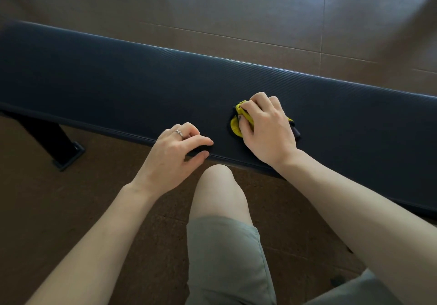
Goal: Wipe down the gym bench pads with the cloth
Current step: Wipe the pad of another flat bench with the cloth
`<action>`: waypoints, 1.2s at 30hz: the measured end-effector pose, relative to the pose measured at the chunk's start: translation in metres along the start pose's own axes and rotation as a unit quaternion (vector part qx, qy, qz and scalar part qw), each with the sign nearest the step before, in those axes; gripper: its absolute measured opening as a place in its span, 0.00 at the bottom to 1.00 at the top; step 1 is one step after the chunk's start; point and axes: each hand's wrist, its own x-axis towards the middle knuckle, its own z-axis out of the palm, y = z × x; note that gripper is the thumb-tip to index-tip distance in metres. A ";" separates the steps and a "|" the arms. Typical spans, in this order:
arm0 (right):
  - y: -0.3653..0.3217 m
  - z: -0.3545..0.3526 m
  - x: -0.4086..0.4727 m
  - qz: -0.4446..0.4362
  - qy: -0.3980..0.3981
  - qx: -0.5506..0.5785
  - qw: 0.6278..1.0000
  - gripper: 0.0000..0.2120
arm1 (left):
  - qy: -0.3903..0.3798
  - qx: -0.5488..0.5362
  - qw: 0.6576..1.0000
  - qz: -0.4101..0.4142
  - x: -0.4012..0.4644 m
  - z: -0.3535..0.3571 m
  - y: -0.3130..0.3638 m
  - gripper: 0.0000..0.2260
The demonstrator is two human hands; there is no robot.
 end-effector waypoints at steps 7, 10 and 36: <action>-0.001 -0.002 0.000 -0.002 0.002 -0.005 1.000 0.11 | 0.018 -0.008 1.000 0.006 0.001 0.002 0.002 0.04; -0.002 -0.003 -0.001 -0.001 0.000 -0.006 1.000 0.11 | 0.016 0.001 1.000 0.001 -0.002 0.003 0.001 0.12; 0.012 -0.044 -0.056 -0.306 -0.131 -0.110 0.936 0.06 | 0.150 -0.091 0.970 -0.166 0.007 -0.010 0.004 0.07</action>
